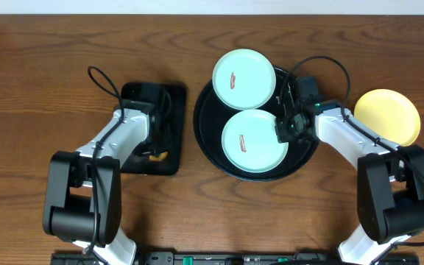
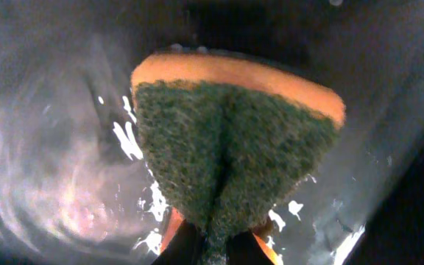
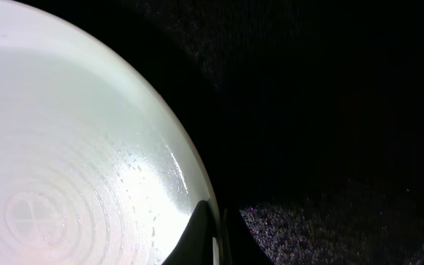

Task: Clean dirty plates on tray and stack at the side
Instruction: 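Grasp the sponge again with left gripper, then scrub the pale green plate with the sponge in left gripper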

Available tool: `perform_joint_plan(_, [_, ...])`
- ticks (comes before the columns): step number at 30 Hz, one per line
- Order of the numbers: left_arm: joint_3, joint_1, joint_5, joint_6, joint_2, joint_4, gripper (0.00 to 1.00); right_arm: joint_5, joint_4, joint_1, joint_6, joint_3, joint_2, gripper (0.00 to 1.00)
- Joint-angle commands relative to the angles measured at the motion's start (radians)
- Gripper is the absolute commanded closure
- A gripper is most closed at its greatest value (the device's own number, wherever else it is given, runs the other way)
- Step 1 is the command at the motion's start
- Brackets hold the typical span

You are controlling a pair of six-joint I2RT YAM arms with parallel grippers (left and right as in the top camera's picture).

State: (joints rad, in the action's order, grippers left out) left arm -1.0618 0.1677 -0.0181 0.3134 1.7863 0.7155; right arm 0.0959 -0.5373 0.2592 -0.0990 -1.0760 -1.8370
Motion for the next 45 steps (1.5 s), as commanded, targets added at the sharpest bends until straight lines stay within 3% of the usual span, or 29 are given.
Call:
perform_joint_plan(1, [-0.095,-0.001,0.03,-0.002,-0.008,0.039,0.93,-0.039,0.007,0.0,-0.02,0.013,-0.014,0.99])
perform_joint_plan(3, [-0.115,-0.001,0.029,-0.002,-0.024,0.044,0.9,-0.039,0.007,0.0,-0.02,0.013,-0.014,0.99])
perform_joint_plan(5, [-0.115,-0.001,0.03,-0.003,-0.03,0.039,0.64,-0.039,0.007,0.0,-0.02,0.013,-0.014,0.99])
perform_joint_plan(6, [-0.114,-0.001,0.03,-0.003,-0.029,0.039,0.58,-0.039,0.006,0.0,-0.02,0.013,-0.014,0.99])
perform_joint_plan(12, [-0.087,-0.001,0.031,-0.003,-0.002,0.008,0.44,-0.039,0.006,0.0,-0.02,0.013,-0.014,0.99])
perform_joint_plan(16, [-0.043,-0.001,0.034,-0.003,0.018,-0.095,0.43,-0.039,0.007,0.0,-0.02,0.013,-0.014,0.99])
perform_joint_plan(18, [-0.016,-0.001,0.033,0.001,0.031,-0.156,0.43,-0.039,0.007,0.0,-0.021,0.013,-0.014,0.99])
perform_joint_plan(20, [0.002,0.0,0.027,0.008,0.045,-0.19,0.51,-0.039,0.006,0.0,-0.021,0.013,-0.014,0.99])
perform_joint_plan(22, [0.01,0.0,0.026,0.013,0.066,-0.201,0.65,-0.038,0.006,0.0,-0.021,0.013,-0.014,0.99])
perform_joint_plan(23, [0.01,0.0,0.025,0.013,0.085,-0.197,0.87,-0.035,0.006,0.0,-0.021,0.013,-0.014,0.99])
perform_joint_plan(24, [0.01,0.0,0.022,0.013,0.089,-0.19,0.92,-0.035,0.006,0.0,-0.021,0.013,-0.014,0.99])
perform_joint_plan(32, [-0.09,0.0,0.017,0.013,0.043,-0.001,0.92,-0.035,0.007,0.001,-0.021,0.013,-0.014,0.99])
perform_joint_plan(37, [-0.253,0.005,-0.089,0.013,-0.006,0.153,0.92,-0.035,0.006,0.001,-0.021,0.013,-0.014,0.99])
perform_joint_plan(45, [-0.356,0.114,-0.274,0.168,-0.035,0.116,0.92,-0.043,-0.006,0.0,-0.11,0.014,-0.014,0.99])
